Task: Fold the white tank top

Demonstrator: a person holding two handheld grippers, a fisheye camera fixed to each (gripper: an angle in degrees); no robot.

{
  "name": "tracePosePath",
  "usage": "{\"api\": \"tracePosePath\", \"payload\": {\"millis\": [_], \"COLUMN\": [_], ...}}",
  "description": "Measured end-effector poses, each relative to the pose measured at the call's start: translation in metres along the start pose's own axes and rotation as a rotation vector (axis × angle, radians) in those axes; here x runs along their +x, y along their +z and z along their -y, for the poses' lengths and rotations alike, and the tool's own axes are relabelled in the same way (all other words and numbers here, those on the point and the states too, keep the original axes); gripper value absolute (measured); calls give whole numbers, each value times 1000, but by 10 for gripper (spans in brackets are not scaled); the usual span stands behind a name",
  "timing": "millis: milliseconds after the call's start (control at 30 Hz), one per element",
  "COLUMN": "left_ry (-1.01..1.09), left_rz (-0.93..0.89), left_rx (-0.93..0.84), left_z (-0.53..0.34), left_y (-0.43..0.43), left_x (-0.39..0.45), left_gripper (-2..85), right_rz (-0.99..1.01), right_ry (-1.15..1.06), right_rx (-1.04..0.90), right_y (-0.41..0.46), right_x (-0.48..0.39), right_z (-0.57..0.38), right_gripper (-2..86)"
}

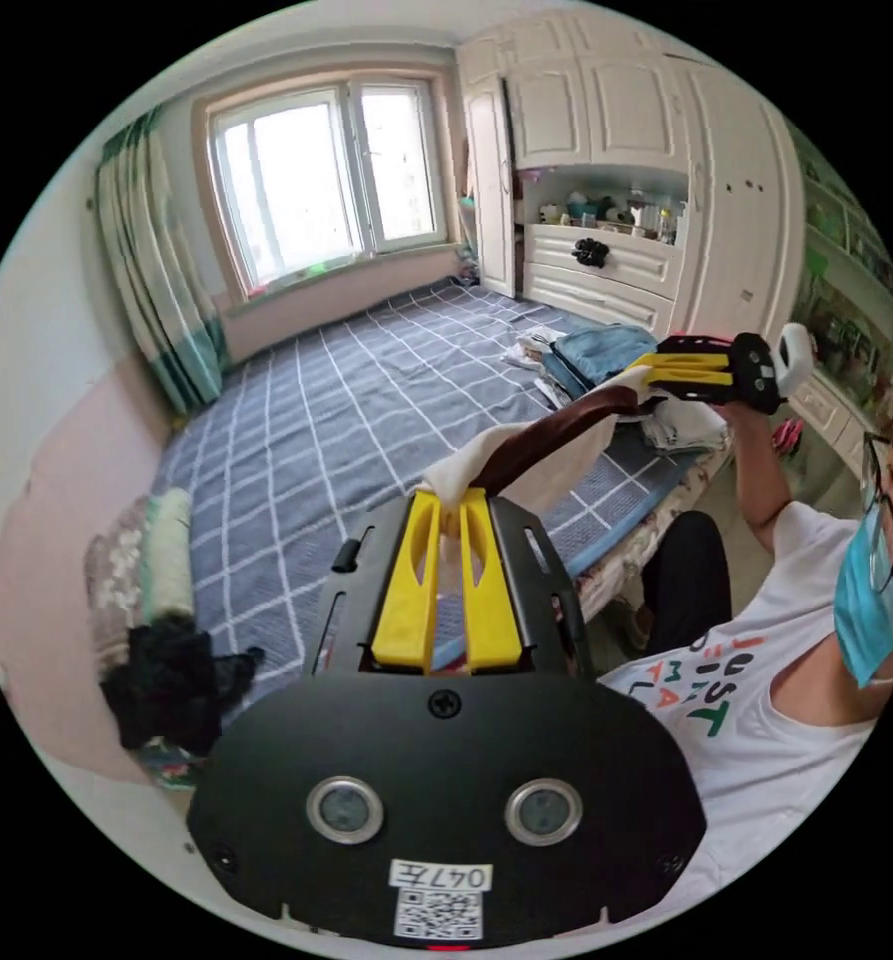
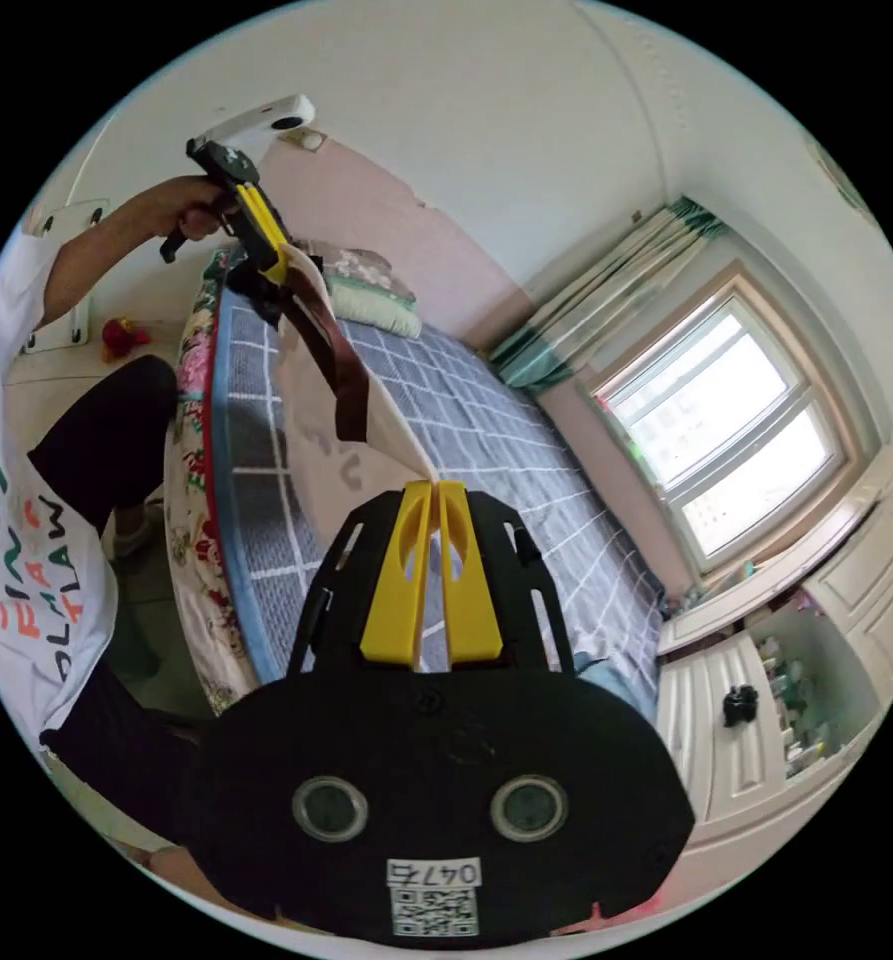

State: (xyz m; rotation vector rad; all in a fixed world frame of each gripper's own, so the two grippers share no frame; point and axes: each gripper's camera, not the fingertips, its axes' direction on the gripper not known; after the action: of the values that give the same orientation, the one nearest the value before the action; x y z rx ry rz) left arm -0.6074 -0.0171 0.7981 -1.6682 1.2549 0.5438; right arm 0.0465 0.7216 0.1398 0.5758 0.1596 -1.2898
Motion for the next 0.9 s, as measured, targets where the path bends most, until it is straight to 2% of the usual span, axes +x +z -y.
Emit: {"api": "tracePosePath", "payload": {"millis": [100, 200, 333, 433, 533, 700, 833, 900], "left_ry": [65, 43, -15, -62, 39, 255, 394, 408], "left_rz": [38, -67, -157, -240, -275, -308, -409, -358], "left_rx": [-13, -62, -203, -197, -241, -496, -714, -758], "left_z": [38, 76, 127, 162, 187, 179, 140, 119], "left_y": [-26, -15, 62, 95, 101, 144, 215, 240], "left_x": [-3, -25, -64, -81, -69, -28, 12, 18], "left_gripper": [12, 13, 14, 17, 21, 43, 90, 94], "right_rz": [-48, -51, -39, -116, -147, 18, 114, 129], "right_ry": [-29, -32, -6, 30, 51, -31, -127, -144], "right_rx": [-25, -166, -336, -409, -392, -436, -600, -695], "right_y": [-25, -7, 62, 90, 79, 73, 102, 123], "right_x": [19, 42, 68, 89, 99, 60, -7, -30], "right_z": [27, 45, 49, 48, 44, 15, -30, -57], "right_gripper": [-2, -1, -1, -2, -2, -1, 0, 3]}}
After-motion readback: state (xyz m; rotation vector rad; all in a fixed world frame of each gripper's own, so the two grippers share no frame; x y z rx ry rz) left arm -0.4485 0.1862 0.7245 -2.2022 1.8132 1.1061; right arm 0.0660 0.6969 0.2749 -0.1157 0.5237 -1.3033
